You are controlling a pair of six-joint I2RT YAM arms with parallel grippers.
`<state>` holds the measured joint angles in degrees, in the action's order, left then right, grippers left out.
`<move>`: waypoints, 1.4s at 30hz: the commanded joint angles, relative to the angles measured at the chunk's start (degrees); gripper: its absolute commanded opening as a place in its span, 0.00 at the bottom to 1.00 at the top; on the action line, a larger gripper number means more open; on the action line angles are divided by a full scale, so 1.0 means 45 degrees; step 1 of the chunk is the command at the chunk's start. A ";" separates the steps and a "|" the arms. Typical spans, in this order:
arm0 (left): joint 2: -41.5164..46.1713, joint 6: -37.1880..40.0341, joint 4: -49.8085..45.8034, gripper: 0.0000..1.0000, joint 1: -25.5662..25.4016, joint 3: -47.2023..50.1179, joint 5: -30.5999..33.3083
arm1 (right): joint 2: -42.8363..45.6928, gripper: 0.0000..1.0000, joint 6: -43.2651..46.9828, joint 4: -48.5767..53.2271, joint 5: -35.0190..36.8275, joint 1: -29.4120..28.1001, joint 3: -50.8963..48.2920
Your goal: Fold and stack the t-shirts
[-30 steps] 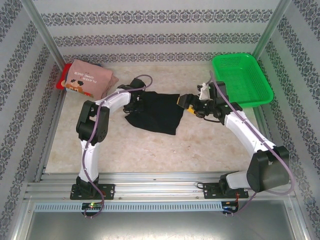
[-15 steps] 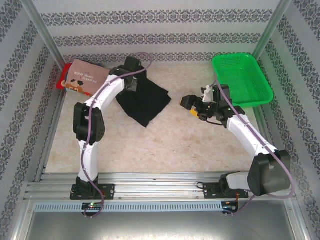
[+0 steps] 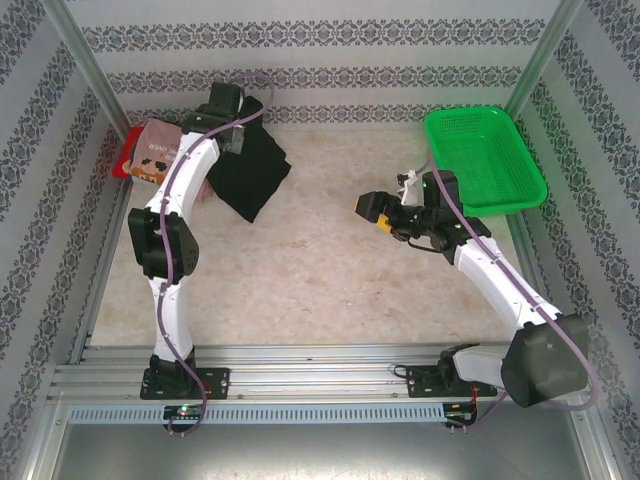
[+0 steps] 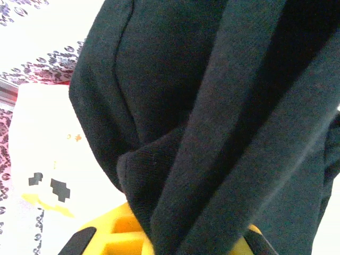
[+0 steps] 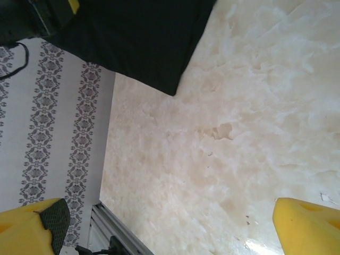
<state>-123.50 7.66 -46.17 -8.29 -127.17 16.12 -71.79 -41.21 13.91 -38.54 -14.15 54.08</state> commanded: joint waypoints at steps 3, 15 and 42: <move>-0.0661 0.0593 -0.0091 0.00 0.0905 -0.1263 -0.0447 | 0.0121 0.98 -0.0110 0.0153 0.0303 -0.0175 0.0027; -0.1400 0.0764 0.0053 0.00 0.2556 -0.2786 -0.1802 | -0.0206 0.98 -0.0118 0.0847 0.0519 -0.0334 0.0475; -0.2412 -0.0294 0.0482 0.00 0.4745 -0.4229 -0.3628 | -0.1938 0.98 -0.0334 0.1093 0.0880 -0.1054 0.1899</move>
<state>-133.71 8.12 -46.35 11.77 -143.20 1.43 -79.70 -42.09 18.61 -35.59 -18.26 60.38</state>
